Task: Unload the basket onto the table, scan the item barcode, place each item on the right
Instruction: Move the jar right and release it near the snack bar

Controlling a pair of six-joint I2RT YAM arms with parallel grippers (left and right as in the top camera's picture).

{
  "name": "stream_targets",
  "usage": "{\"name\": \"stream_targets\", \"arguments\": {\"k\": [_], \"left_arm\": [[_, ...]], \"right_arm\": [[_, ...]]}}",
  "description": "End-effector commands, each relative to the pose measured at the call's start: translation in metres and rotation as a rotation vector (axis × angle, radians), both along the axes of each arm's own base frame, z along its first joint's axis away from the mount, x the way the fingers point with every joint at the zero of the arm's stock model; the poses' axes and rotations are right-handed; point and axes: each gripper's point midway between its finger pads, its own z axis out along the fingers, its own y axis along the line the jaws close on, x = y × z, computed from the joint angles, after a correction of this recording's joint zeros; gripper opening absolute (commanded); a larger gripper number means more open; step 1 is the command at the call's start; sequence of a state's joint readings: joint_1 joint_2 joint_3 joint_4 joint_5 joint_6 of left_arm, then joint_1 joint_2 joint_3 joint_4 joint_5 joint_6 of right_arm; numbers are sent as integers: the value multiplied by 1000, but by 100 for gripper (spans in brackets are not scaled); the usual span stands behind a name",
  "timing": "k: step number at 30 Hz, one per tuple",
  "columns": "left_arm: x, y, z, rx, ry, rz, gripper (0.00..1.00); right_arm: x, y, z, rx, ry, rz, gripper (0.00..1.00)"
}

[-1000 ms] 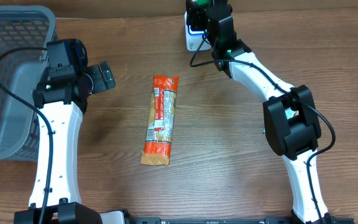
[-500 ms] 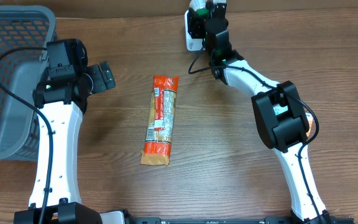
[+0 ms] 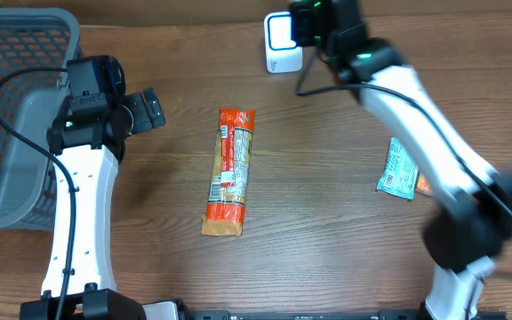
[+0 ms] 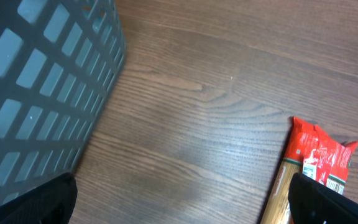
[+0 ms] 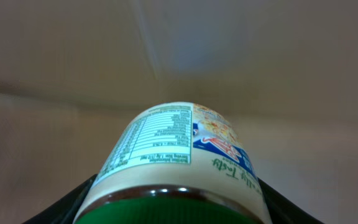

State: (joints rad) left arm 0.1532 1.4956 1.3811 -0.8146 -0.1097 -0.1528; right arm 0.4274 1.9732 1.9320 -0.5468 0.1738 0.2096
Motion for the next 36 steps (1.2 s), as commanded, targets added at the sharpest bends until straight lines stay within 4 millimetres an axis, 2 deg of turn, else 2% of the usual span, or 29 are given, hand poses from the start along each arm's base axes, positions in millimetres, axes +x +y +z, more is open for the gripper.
{"name": "stream_targets", "arguments": {"k": [1,4,7,11,13,14,18,27,28,29,31,32,34,36], "left_arm": [[3,3,1,15,0,-9,100],[3,2,1,15,0,-9,100],[3,2,1,15,0,-9,100],[3,2,1,15,0,-9,100],[3,2,1,15,0,-9,100],[3,2,1,15,0,-9,100],[3,2,1,15,0,-9,100],[3,3,1,15,0,-9,100],[3,2,1,15,0,-9,100],[3,2,1,15,0,-9,100],[3,2,1,15,0,-9,100],[3,2,1,15,0,-9,100],[3,2,1,15,0,-9,100],[3,2,1,15,0,-9,100]], "right_arm": [[-67,-50,24,-71,158,-39,4],[-113,-78,-25,-121,441,-116,4],[-147,-94,-68,-180,645,-163,4],[-176,-93,-118,-198,808,-131,4],[-185,-93,-137,-200,852,-122,4],[-192,-96,-154,-211,884,-126,4],[-205,-101,-180,-234,934,-129,4],[-221,-108,-217,-257,972,-133,8],[-222,-108,-220,-258,974,-133,11],[-223,-109,-223,-259,977,-133,29],[-226,-110,-228,-264,985,-132,72],[-227,-111,-229,-270,986,-128,84],[-228,-114,-231,-286,983,-137,100],[-227,-115,-232,-290,978,-141,100]]}}
